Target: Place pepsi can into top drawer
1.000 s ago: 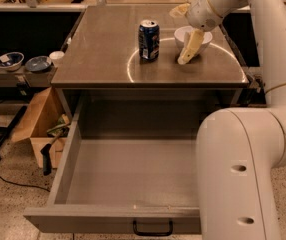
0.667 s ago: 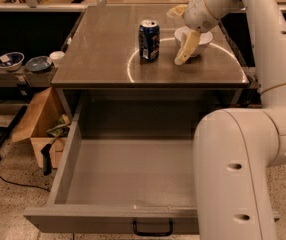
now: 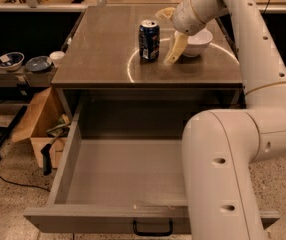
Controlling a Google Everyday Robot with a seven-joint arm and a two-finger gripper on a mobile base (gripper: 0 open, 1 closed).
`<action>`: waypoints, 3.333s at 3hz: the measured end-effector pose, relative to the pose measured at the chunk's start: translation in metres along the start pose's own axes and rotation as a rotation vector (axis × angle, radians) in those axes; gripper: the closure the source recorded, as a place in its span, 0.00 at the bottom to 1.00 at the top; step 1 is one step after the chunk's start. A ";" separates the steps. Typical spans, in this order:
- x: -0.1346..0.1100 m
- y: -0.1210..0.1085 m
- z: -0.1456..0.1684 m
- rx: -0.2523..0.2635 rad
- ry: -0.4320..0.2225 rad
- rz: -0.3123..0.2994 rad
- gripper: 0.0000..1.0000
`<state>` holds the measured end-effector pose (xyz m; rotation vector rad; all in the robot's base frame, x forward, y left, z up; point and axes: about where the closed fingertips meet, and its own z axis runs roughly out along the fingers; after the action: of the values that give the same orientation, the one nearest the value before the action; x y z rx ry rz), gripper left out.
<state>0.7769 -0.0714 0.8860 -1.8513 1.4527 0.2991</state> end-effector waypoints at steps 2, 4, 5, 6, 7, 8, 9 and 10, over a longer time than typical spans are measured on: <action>-0.015 -0.013 0.042 0.000 -0.045 -0.066 0.00; -0.015 -0.013 0.043 0.000 -0.045 -0.067 0.15; -0.015 -0.013 0.043 0.000 -0.045 -0.067 0.38; -0.015 -0.013 0.043 0.000 -0.045 -0.067 0.61; -0.015 -0.013 0.043 0.000 -0.045 -0.067 0.85; -0.015 -0.013 0.043 0.000 -0.045 -0.067 1.00; -0.015 -0.013 0.043 0.000 -0.045 -0.066 1.00; -0.025 -0.010 0.031 -0.015 -0.021 -0.075 1.00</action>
Offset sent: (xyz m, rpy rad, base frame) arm 0.0638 0.0126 0.0183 0.0308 -0.0304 0.0787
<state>0.7856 -0.0311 0.8837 -1.9036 1.3671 0.2927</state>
